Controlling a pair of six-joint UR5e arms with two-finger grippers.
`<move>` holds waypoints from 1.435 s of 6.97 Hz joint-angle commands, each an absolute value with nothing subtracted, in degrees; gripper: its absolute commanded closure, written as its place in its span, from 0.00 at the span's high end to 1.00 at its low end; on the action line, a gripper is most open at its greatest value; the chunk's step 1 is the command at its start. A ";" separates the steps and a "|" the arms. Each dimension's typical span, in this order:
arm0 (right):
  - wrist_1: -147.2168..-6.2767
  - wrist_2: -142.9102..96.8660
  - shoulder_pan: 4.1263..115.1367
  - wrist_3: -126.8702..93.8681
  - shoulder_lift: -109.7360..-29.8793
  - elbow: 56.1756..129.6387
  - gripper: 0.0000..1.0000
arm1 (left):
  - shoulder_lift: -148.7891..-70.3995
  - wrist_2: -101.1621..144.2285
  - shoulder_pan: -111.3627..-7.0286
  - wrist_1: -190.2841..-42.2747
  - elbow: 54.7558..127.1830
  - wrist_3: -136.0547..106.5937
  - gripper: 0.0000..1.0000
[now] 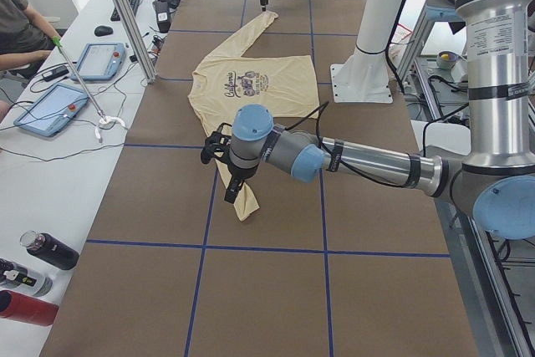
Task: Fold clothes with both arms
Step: 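Move the right gripper down to the cuff of the sleeve nearest it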
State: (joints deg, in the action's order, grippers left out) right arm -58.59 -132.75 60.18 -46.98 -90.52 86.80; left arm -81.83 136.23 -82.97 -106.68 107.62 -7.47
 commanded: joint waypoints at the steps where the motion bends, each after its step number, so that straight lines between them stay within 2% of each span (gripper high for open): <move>1: -58.62 -132.71 59.77 -47.02 -90.79 86.66 0.81 | -81.83 136.23 -82.97 -106.70 107.58 -7.47 1.00; 3: -58.62 -132.89 59.59 -46.93 -90.88 86.22 0.81 | -81.83 136.23 -82.97 -106.70 107.67 -7.47 1.00; 6: -58.62 -132.80 59.33 -47.02 -90.97 85.87 0.67 | -81.83 136.23 -82.97 -106.70 107.58 -7.47 1.00; 7: -58.62 -132.89 59.33 -47.02 -90.97 85.87 0.52 | -81.83 136.23 -82.97 -106.70 107.67 -7.47 1.00; 9: -58.62 -133.50 59.41 -47.02 -90.88 85.96 0.07 | -81.83 136.23 -83.06 -106.70 107.67 -7.47 1.00; 10: -58.62 -133.68 59.33 -47.02 -90.88 85.96 0.00 | -81.83 136.23 -82.97 -106.70 107.67 -7.47 1.00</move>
State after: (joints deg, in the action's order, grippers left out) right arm -58.62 -133.34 59.36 -47.02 -90.92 85.91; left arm -81.83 136.23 -83.00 -106.70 107.66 -7.47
